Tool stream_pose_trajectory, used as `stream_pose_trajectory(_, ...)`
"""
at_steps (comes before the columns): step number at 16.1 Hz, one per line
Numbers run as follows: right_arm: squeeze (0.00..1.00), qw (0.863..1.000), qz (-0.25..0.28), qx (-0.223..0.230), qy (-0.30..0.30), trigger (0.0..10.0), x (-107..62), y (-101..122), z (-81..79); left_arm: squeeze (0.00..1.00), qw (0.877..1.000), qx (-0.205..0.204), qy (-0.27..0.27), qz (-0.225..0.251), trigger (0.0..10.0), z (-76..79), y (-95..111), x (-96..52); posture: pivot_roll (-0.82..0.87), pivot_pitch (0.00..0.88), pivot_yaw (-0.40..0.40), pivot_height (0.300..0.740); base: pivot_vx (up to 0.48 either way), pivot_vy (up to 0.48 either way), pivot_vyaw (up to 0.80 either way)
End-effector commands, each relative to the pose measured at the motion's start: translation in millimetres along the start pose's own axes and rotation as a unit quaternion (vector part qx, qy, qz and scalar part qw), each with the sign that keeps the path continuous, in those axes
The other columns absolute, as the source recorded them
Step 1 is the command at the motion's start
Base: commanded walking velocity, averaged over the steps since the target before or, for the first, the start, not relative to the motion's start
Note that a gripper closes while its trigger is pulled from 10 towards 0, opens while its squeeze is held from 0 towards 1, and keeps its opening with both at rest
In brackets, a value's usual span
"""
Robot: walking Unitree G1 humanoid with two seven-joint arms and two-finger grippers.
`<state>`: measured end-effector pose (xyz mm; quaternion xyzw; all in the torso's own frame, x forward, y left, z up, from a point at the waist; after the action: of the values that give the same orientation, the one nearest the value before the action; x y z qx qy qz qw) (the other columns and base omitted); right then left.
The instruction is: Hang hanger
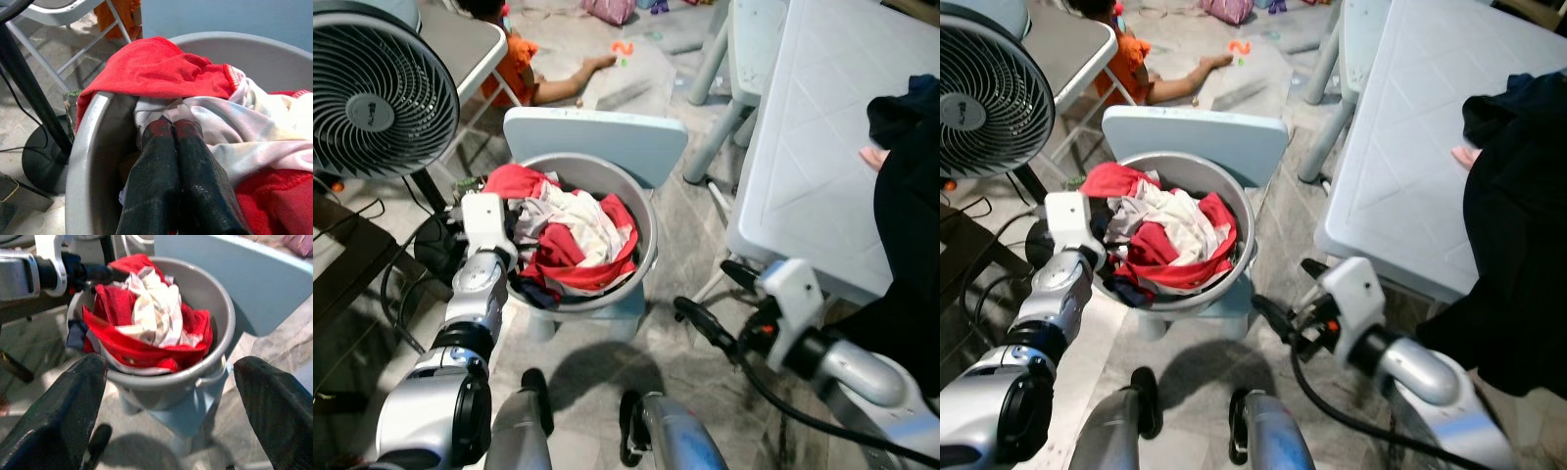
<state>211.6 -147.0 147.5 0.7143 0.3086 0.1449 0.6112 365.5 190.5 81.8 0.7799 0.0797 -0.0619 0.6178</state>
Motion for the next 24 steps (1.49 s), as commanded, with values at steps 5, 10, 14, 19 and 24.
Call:
stream_pose_trajectory(5, 0.00, 1.000, 0.001, -0.006, -0.012, 10.0, 1.3, -5.6, 2.0, 1.00, 0.986, -0.131, 0.017, -0.099, 10.0, 6.1, -36.6, -9.5, -0.20, 0.235, -0.113, 0.740, 0.000, 0.000, 0.00)
stream_pose_trajectory(10, 0.00, 1.000, -0.003, -0.020, -0.015, 10.0, -7.7, -4.3, 0.2, 1.00, 0.979, -0.173, 0.011, -0.111, 10.0, 3.9, -38.0, -8.7, -0.24, 0.255, -0.123, 0.740, 0.000, 0.000, 0.00)
stream_pose_trajectory(14, 0.00, 1.000, -0.010, -0.023, -0.016, 10.0, -13.7, -5.5, -1.4, 1.00, 0.978, -0.175, 0.003, -0.110, 10.0, 10.1, -32.4, -5.7, -0.26, 0.266, -0.133, 0.740, 0.000, 0.000, 0.00)
stream_pose_trajectory(19, 0.00, 0.999, -0.016, -0.035, -0.015, 10.0, -17.5, -2.7, 0.0, 1.00, 0.970, -0.199, 0.009, -0.138, 10.0, 14.1, -41.5, -8.4, -0.28, 0.272, -0.148, 0.740, 0.000, 0.000, 0.00)
stream_pose_trajectory(24, 0.00, 0.999, -0.021, -0.041, -0.019, 10.0, -22.8, -1.0, -0.4, 1.00, 0.966, -0.217, -0.012, -0.140, 10.0, 24.5, -35.9, -5.0, -0.30, 0.283, -0.151, 0.740, 0.000, 0.000, 0.00)
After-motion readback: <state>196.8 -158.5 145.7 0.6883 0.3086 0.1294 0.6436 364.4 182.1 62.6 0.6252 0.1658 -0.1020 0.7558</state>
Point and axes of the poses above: a point about 5 cm out from each wrist's last joint towards the gripper, its own x axis pointing out of the wrist towards the gripper, its own y axis along the axis of the wrist's last joint, z = x × y, the point moved 1 cm from there along x, pointing out of the wrist towards the gripper, and after that the axes turned 15 degrees about x, right-handed, at the moved point
